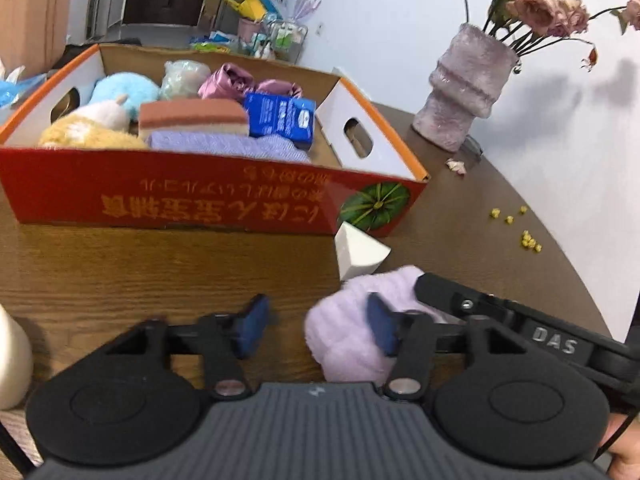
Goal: Organize soft objects
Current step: 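Move both tools down onto the lavender fuzzy hair band and close, then lift the hair band with both tools and lower it into the box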
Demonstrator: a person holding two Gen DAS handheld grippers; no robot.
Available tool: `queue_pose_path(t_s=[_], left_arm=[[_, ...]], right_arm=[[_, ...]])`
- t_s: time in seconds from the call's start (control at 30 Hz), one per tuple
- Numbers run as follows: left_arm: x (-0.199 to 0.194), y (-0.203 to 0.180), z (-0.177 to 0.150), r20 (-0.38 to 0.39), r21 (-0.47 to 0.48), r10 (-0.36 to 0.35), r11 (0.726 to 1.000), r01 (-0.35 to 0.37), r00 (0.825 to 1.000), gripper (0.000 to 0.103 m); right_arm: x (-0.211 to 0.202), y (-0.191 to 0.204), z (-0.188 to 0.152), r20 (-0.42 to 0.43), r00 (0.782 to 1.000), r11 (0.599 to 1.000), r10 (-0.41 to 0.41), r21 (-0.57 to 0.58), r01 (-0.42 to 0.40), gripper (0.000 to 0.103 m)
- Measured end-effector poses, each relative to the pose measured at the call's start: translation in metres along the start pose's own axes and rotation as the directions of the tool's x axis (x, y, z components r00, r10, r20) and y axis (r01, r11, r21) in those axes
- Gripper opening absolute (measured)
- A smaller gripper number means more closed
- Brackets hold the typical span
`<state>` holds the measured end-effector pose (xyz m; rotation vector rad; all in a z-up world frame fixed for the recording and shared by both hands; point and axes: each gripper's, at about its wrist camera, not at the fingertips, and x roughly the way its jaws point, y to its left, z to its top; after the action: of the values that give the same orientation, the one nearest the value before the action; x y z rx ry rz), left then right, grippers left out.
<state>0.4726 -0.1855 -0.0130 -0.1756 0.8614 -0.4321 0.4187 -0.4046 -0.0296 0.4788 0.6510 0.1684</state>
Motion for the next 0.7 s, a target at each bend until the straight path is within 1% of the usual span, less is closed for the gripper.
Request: queue_pose_path(t_s=[0.03,0.07,0.13,0.23,0.27,0.33,0.4,0.53,0.67,0.7], left_arm=[[0.0,0.0,-0.001,-0.005,0.004,-0.022,1.0,0.022,1.0,0.017],[-0.003,0.001,-0.002,-0.004,-0.002,-0.03,1.0,0.03,1.0,0.016],[-0.009,0.0,-0.005,0.009,0.004,-0.024,1.0,0.024,1.0,0.012],[-0.024,-0.002,-0.013,0.025,0.013,-0.018,1.0,0.018,1.0,0.008],[-0.032,-0.003,-0.017,0.027,0.014,-0.023,1.0,0.022,0.999,0.002],[-0.053,-0.006,-0.03,0.044,0.033,-0.044,0.999,0.042,0.998,0.001],[-0.076,-0.011,-0.047,0.073,0.061,-0.038,0.998,0.034,0.997,0.001],[-0.113,-0.021,-0.072,0.092,0.071,-0.053,0.996,0.047,0.994,0.001],[-0.148,-0.03,-0.087,0.146,0.119,-0.044,0.993,0.027,0.988,0.002],[-0.156,-0.031,-0.091,0.16,0.131,-0.047,0.991,0.026,0.986,0.002]], right_arm=[[0.003,0.0,-0.002,-0.01,1.0,1.0,0.005,0.005,-0.005,0.023],[0.004,0.0,-0.005,-0.016,1.0,1.0,0.014,0.007,-0.014,0.021],[-0.001,0.005,-0.012,-0.008,1.0,1.0,0.009,-0.007,-0.01,0.016],[-0.016,0.015,-0.022,0.002,1.0,0.999,0.027,-0.022,-0.027,0.015],[-0.023,0.019,-0.027,0.012,1.0,0.999,0.027,-0.028,-0.027,0.015],[-0.045,0.027,-0.039,0.038,0.999,0.999,0.028,-0.035,-0.026,0.015],[-0.068,0.037,-0.053,0.066,0.997,0.998,0.043,-0.038,-0.04,0.015],[-0.107,0.062,-0.078,0.121,0.991,0.993,0.05,-0.108,-0.036,0.014],[-0.135,0.072,-0.087,0.154,0.985,0.991,0.072,-0.119,-0.054,0.014],[-0.143,0.072,-0.089,0.159,0.983,0.992,0.087,-0.108,-0.071,0.014]])
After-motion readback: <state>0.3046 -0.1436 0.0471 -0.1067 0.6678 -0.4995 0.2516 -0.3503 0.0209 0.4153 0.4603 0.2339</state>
